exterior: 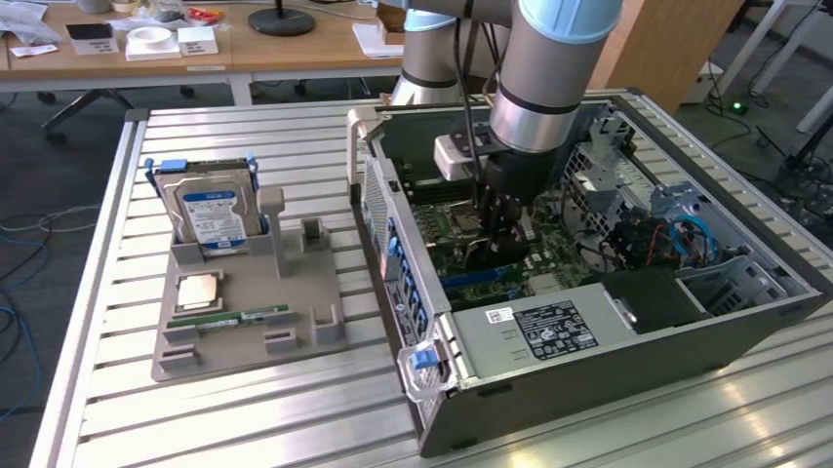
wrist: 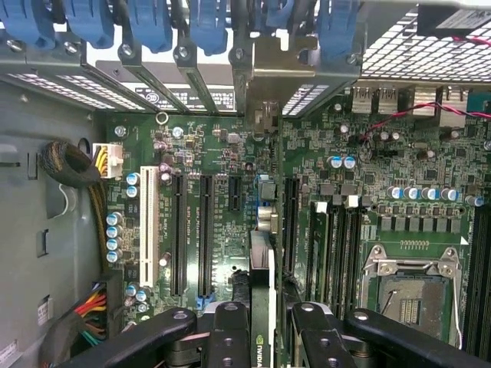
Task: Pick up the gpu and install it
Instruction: 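Insert the gpu into the slot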
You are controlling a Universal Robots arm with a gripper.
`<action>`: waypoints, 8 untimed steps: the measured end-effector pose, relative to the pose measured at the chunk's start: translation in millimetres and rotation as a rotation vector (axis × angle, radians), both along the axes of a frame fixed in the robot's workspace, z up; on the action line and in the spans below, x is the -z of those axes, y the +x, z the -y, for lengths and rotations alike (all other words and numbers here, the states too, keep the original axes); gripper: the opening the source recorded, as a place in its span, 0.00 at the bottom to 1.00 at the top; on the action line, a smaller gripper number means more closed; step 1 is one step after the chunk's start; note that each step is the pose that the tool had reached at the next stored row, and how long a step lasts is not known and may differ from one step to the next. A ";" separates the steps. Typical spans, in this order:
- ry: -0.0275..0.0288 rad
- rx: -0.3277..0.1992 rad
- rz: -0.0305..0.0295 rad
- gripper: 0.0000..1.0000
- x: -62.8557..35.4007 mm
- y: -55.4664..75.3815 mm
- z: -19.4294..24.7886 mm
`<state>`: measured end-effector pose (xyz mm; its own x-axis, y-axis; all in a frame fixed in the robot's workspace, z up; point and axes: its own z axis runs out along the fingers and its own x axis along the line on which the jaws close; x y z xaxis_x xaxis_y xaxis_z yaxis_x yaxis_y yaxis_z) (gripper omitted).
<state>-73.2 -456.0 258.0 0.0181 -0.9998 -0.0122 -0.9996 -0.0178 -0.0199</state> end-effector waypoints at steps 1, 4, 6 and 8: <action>0.0000 0.000 0.0001 0.26 0.0 -0.2 0.0; 0.0000 0.000 0.0003 0.26 0.0 -1.3 0.0; -0.0001 0.000 0.0006 0.26 0.0 -2.0 0.0; 0.0000 0.000 0.0008 0.26 0.0 -2.6 0.0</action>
